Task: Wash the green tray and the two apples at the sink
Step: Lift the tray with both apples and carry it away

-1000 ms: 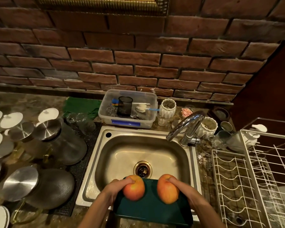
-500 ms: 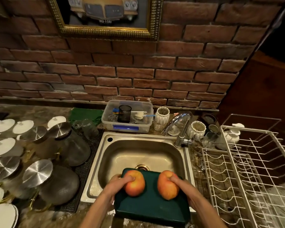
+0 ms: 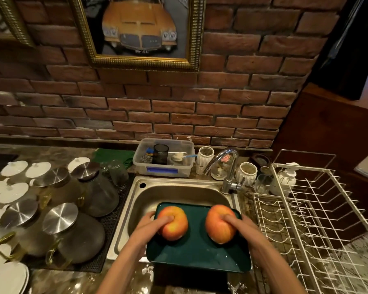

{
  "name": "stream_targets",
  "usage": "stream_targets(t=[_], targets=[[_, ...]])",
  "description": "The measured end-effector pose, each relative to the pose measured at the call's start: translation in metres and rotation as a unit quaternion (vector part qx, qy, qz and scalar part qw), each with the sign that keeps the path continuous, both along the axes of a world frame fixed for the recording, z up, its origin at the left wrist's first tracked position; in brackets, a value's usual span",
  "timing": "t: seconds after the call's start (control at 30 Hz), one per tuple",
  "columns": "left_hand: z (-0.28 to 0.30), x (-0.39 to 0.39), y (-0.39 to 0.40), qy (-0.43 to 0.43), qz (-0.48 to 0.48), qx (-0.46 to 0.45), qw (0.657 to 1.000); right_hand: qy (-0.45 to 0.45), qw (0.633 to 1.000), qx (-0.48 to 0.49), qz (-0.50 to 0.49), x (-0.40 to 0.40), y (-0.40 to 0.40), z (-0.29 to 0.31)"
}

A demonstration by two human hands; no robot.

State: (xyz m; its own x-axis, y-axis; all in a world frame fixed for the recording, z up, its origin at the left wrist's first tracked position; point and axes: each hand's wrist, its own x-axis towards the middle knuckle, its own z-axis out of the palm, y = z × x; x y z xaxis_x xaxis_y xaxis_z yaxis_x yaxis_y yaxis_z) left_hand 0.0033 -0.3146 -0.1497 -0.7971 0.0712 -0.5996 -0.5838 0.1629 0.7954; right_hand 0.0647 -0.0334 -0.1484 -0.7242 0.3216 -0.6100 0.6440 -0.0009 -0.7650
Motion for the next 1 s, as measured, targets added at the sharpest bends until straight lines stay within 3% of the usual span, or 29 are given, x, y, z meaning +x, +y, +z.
stream_targets(t=[0.23, 0.53, 0.8, 1.0], targets=[[0.063, -0.004, 0.007, 0.066, -0.029, -0.001, 0.997, 0.036, 0.998, 0.049, 0.015, 0.006, 0.008, 0.082], [0.133, -0.001, 0.071, 0.120, -0.089, -0.006, 0.989, 0.073, 0.992, 0.106, 0.011, 0.021, 0.077, 0.156], [0.153, 0.016, 0.178, 0.146, -0.161, 0.002, 0.976, 0.092, 0.986, 0.140, -0.010, 0.060, 0.175, 0.184], [0.137, 0.031, 0.256, 0.129, -0.191, 0.000, 0.973, 0.080, 0.988, 0.120, -0.052, 0.088, 0.249, 0.173]])
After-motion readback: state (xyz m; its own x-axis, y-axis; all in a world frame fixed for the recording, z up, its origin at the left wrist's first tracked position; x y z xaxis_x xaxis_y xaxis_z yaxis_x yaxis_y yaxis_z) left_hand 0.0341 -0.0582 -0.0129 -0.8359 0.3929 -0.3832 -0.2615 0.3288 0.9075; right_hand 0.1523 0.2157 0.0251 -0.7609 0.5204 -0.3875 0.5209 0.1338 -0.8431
